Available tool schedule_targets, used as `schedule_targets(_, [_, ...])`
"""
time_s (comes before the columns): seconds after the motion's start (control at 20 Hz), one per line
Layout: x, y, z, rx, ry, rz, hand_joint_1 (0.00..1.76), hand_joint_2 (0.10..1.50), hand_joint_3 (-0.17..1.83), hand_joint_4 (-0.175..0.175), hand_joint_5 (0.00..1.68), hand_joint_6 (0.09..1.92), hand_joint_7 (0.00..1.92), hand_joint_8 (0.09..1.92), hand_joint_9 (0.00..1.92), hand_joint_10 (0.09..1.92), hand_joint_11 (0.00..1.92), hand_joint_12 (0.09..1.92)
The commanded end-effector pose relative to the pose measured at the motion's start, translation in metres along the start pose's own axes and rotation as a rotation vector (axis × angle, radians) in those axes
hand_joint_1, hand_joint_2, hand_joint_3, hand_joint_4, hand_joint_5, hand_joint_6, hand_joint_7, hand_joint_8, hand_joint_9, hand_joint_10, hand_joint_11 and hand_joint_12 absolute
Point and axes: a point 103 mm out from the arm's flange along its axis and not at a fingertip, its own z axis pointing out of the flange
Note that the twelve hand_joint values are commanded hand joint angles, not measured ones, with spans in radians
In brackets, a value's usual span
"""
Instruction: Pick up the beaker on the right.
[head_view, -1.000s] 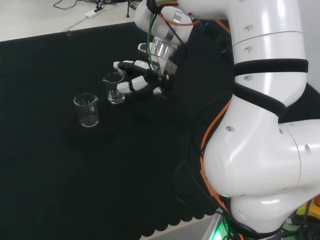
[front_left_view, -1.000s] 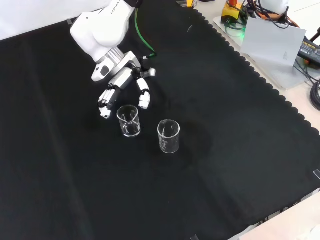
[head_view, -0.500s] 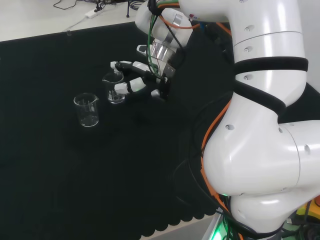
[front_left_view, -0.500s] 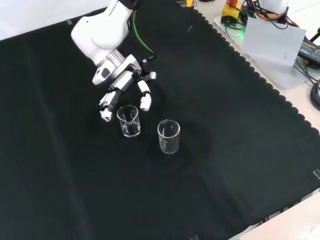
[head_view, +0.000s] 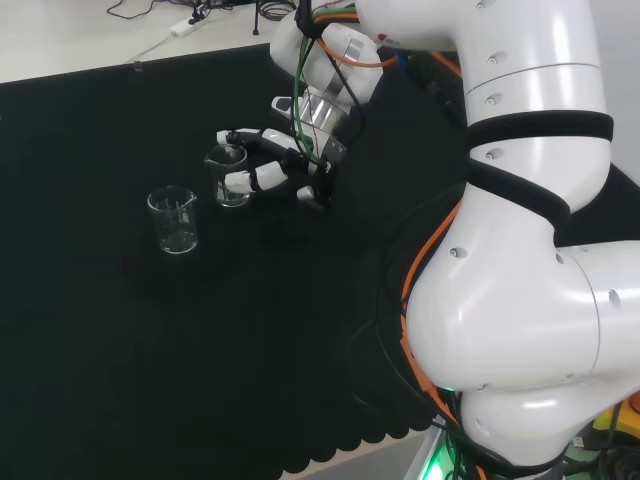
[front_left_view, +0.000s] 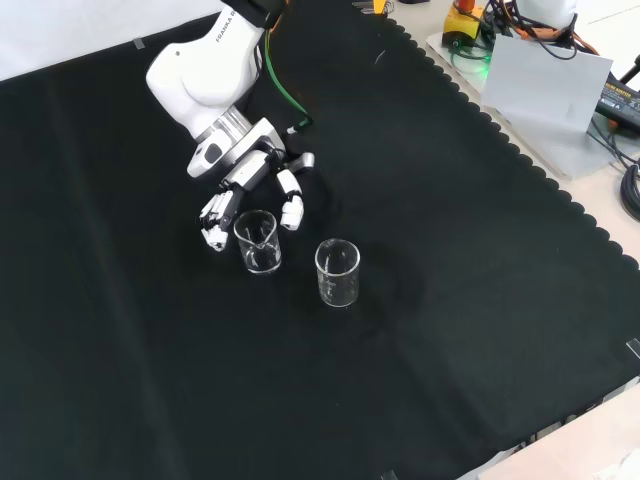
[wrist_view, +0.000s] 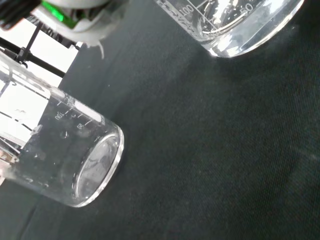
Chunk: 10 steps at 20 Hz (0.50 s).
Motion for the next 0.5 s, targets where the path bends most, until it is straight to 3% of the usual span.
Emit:
schedule_targets(0.05, [-0.0036, 0.0046, 0.0021, -0.02, 0.028, -0.002, 0.87, 0.53, 0.64, -0.026, 0.36, 0.09, 0.28, 0.58, 0.34, 0.6, 0.0, 1.12])
schedule_targets(0.5, [-0.0028, 0.011, 0.0043, -0.027, 0.043, -0.011, 0.88, 0.53, 0.65, -0.028, 0.4, 0.09, 0.32, 0.58, 0.37, 0.59, 0.0, 1.15])
